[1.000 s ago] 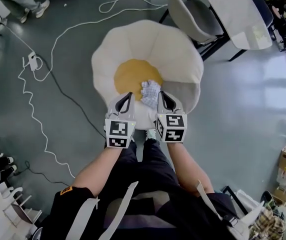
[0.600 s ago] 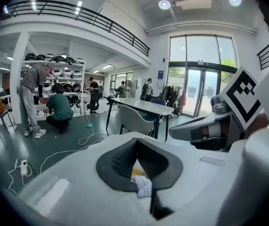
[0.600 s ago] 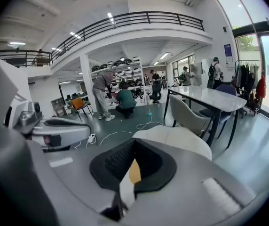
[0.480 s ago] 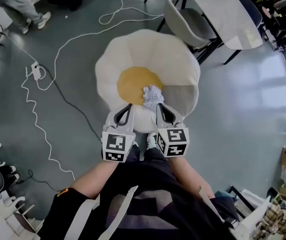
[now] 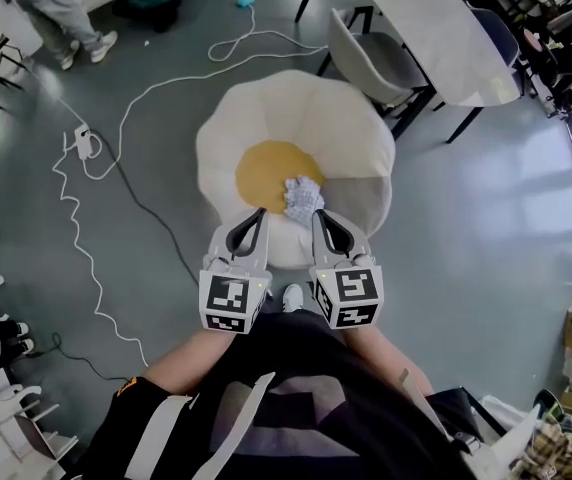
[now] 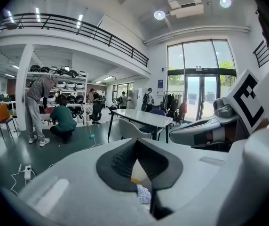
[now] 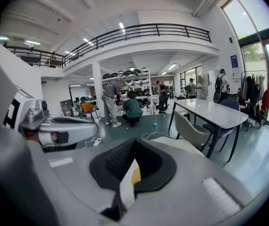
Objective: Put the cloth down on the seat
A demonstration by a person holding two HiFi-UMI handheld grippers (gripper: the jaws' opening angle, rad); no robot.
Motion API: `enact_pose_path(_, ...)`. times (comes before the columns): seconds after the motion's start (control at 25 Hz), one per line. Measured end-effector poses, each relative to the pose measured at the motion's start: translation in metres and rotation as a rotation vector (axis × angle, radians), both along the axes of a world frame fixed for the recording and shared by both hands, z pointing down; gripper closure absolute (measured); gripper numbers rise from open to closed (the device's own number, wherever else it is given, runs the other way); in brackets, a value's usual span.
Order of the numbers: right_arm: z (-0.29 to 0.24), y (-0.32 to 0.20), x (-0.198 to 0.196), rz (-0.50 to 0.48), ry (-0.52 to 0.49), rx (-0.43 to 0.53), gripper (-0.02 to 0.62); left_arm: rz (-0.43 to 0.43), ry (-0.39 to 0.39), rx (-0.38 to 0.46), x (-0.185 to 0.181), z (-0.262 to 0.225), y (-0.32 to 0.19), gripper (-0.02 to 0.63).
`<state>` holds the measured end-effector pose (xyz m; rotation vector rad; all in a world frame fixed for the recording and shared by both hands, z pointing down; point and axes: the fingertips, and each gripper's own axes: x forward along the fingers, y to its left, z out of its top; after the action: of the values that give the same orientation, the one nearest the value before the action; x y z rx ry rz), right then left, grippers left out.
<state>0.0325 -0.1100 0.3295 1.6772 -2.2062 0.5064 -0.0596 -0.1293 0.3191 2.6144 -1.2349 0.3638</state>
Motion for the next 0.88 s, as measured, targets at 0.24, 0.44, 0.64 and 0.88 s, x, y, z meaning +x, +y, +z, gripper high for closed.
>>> enact_pose_path(0.24,-0.035,0.033,0.015,-0.059,-0.018,0.059,0.594,-0.03,0.018,0.008,0.02,-0.027,0.042,0.607)
enact_pose_path(0.44,-0.052,0.058,0.024,-0.095,-0.053,0.096,0.594,-0.059,0.02,0.034,0.028,-0.042,0.07,0.607)
enact_pose_path(0.64,-0.063,0.074,0.023,-0.123,-0.051,0.12,0.594,-0.092,0.019,0.061,0.021,-0.052,0.089,0.607)
enact_pose_path(0.88,-0.075,0.084,0.008,-0.149,-0.047,0.14,0.594,-0.089,0.033,0.089,0.01,-0.065,0.098,0.607)
